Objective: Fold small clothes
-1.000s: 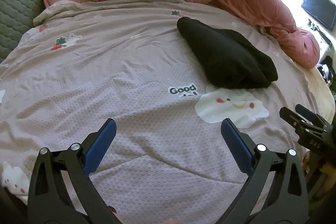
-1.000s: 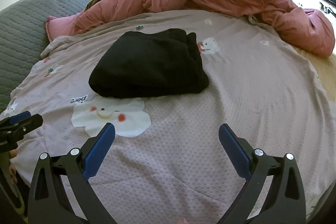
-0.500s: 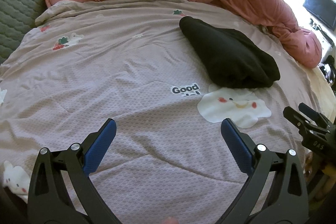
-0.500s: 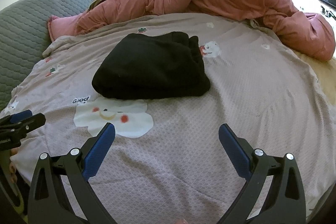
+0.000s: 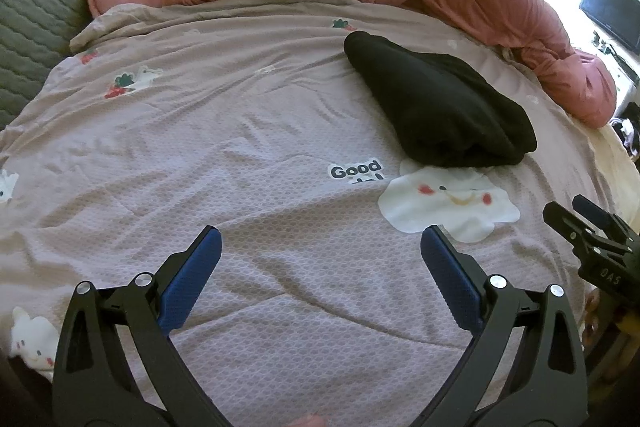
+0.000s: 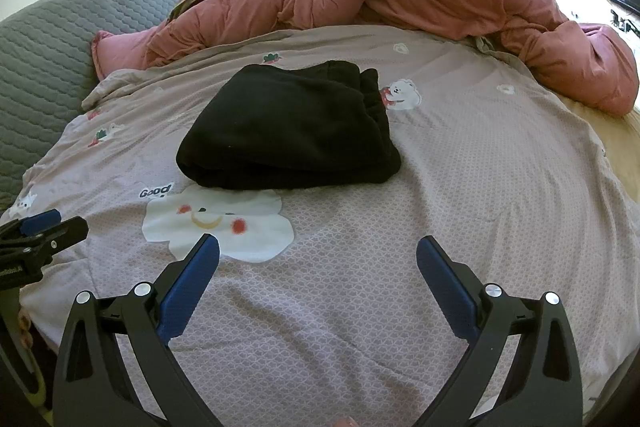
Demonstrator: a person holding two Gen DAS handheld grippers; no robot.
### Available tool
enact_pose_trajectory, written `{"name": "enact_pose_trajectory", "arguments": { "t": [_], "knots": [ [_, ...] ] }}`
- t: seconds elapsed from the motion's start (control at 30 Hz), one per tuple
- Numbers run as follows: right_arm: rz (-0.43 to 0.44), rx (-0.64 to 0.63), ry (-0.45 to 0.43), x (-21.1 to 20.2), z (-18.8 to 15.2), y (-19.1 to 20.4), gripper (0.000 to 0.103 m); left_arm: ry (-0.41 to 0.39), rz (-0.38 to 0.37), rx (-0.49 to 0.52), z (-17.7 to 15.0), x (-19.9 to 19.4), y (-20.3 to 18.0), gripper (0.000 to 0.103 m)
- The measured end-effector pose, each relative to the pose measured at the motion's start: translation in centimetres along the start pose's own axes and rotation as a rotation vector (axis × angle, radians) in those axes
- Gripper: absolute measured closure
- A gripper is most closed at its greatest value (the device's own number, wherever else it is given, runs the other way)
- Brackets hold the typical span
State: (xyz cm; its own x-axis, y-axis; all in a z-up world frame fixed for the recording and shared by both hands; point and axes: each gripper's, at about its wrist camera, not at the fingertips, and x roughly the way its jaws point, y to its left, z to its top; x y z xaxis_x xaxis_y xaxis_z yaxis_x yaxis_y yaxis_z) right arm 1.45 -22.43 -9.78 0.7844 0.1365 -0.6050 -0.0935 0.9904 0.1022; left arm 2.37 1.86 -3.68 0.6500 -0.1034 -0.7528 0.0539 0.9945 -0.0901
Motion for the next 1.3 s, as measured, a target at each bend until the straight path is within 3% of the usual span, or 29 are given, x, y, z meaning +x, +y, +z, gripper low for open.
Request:
{"name": "enact_pose_trajectory", "arguments": {
  "t": [1.3],
  "knots": [
    [-0.017, 0.018, 0.007, -0.08, 0.28, -0.55, 0.005, 0.003, 0.03, 0.006, 0.07, -0.14, 0.17, 0.01]
  ]
}}
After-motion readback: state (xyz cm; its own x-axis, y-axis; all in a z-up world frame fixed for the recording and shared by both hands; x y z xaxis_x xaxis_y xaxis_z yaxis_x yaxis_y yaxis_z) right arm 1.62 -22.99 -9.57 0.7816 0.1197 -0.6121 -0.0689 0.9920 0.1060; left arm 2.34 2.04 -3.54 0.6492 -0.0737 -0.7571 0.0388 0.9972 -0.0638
